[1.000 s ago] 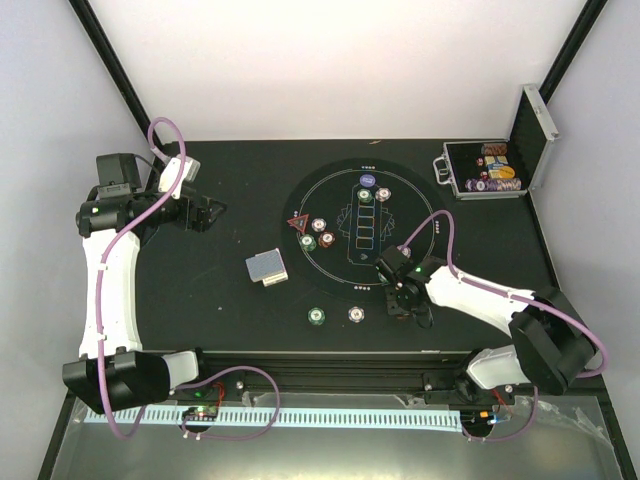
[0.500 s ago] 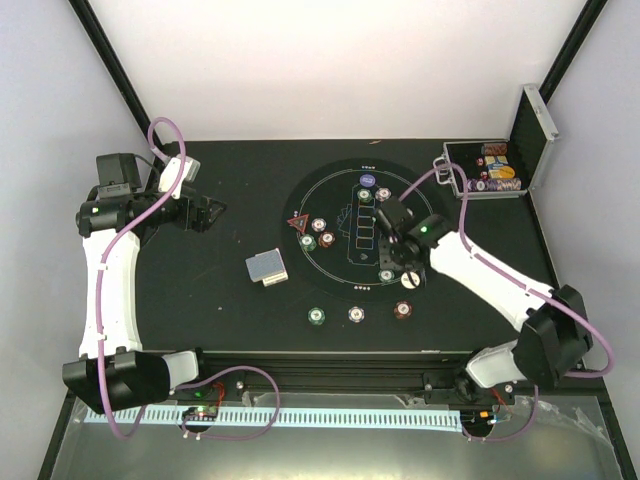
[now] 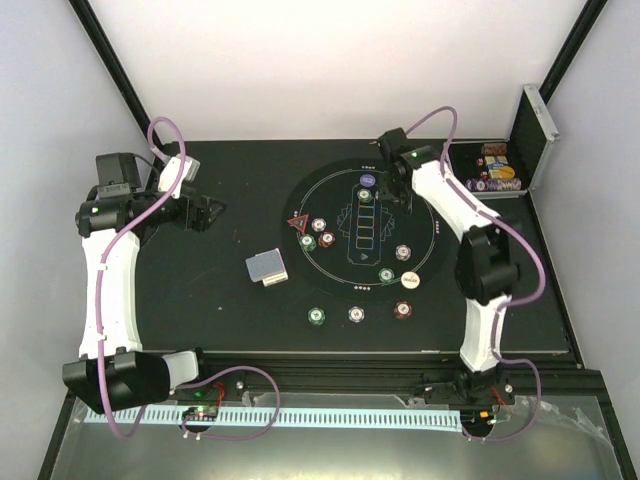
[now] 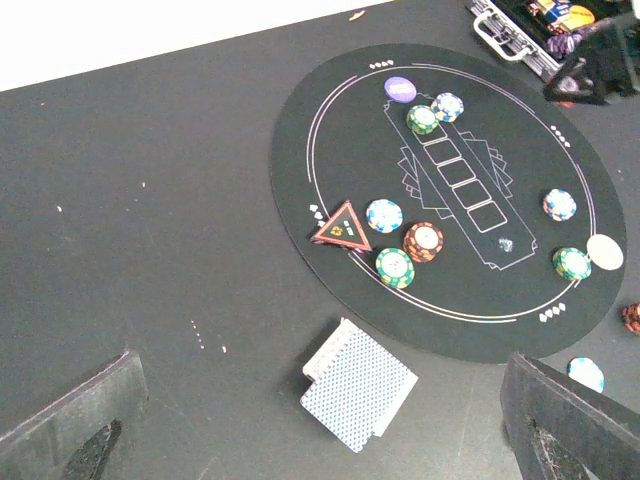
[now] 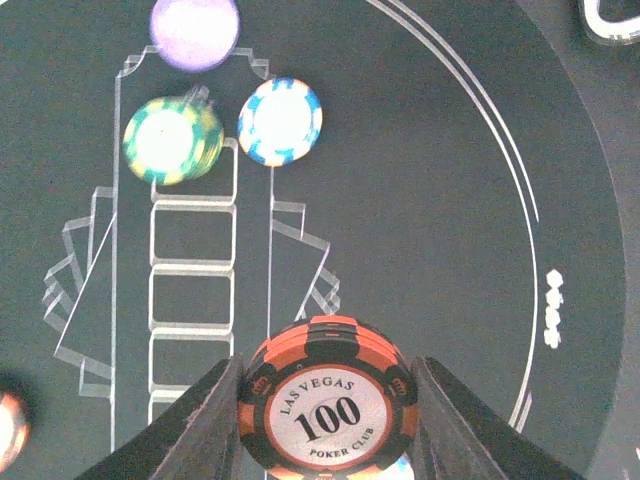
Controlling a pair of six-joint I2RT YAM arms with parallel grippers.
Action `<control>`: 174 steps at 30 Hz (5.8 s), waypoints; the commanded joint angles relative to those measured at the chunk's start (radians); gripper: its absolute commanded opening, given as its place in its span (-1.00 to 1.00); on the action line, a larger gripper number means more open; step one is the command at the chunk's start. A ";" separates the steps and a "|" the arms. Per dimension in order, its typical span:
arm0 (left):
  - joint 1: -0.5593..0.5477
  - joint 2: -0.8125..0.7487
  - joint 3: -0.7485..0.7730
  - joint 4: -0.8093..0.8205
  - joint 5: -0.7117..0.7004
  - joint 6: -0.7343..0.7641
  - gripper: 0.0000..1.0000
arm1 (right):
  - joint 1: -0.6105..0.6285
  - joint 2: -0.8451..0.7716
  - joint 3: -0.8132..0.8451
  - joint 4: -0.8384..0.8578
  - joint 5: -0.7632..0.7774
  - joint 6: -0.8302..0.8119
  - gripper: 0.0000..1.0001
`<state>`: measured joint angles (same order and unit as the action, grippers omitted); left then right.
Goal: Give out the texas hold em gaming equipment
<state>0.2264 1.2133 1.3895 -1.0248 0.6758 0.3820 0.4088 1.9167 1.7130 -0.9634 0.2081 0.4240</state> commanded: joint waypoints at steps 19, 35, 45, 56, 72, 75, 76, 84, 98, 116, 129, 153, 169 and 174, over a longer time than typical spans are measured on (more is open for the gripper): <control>0.006 0.034 0.027 -0.006 -0.019 0.024 0.98 | -0.181 0.580 0.592 -0.069 -0.067 -0.050 -0.53; 0.006 0.033 0.028 -0.013 -0.019 0.020 0.98 | -0.187 0.608 0.657 -0.079 -0.084 -0.045 0.28; 0.006 -0.005 0.011 -0.017 -0.005 0.016 0.98 | -0.188 0.293 0.390 -0.076 -0.061 -0.033 0.27; 0.005 -0.011 -0.017 -0.009 -0.001 0.021 0.98 | 0.041 -0.339 -0.516 0.132 -0.055 0.099 0.57; 0.004 0.009 -0.025 -0.036 0.029 0.051 0.98 | 0.233 -0.615 -1.002 0.224 -0.145 0.280 0.64; 0.004 0.008 -0.024 -0.037 0.026 0.054 0.98 | 0.257 -0.584 -1.015 0.247 -0.147 0.279 0.64; 0.004 0.008 -0.023 -0.037 0.022 0.055 0.98 | 0.264 -0.572 -1.011 0.246 -0.138 0.279 0.63; 0.005 0.003 -0.028 -0.036 0.014 0.056 0.98 | 0.282 -0.527 -1.007 0.265 -0.115 0.280 0.39; 0.004 0.000 -0.024 -0.032 0.012 0.053 0.98 | 0.281 -0.504 -1.018 0.262 -0.084 0.273 0.03; 0.004 0.006 -0.005 -0.033 0.016 0.050 0.98 | 0.279 -0.525 -0.924 0.158 -0.037 0.237 -0.39; 0.004 0.026 -0.009 -0.102 0.045 0.167 0.98 | 0.020 -0.524 -0.723 0.099 -0.060 0.104 -0.46; -0.060 0.085 -0.201 -0.157 -0.063 0.589 0.98 | -0.199 -0.070 -0.536 0.276 -0.104 0.058 -0.34; -0.350 0.204 -0.347 0.112 -0.397 0.552 0.98 | -0.119 -0.393 -0.586 0.242 -0.108 0.101 0.89; -0.433 0.292 -0.346 0.184 -0.582 0.486 0.97 | 0.004 -0.475 -0.633 0.255 -0.136 0.129 1.00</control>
<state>-0.1490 1.4570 1.0321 -0.9302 0.2672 0.9207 0.3344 1.4773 1.1263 -0.7071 0.0929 0.5232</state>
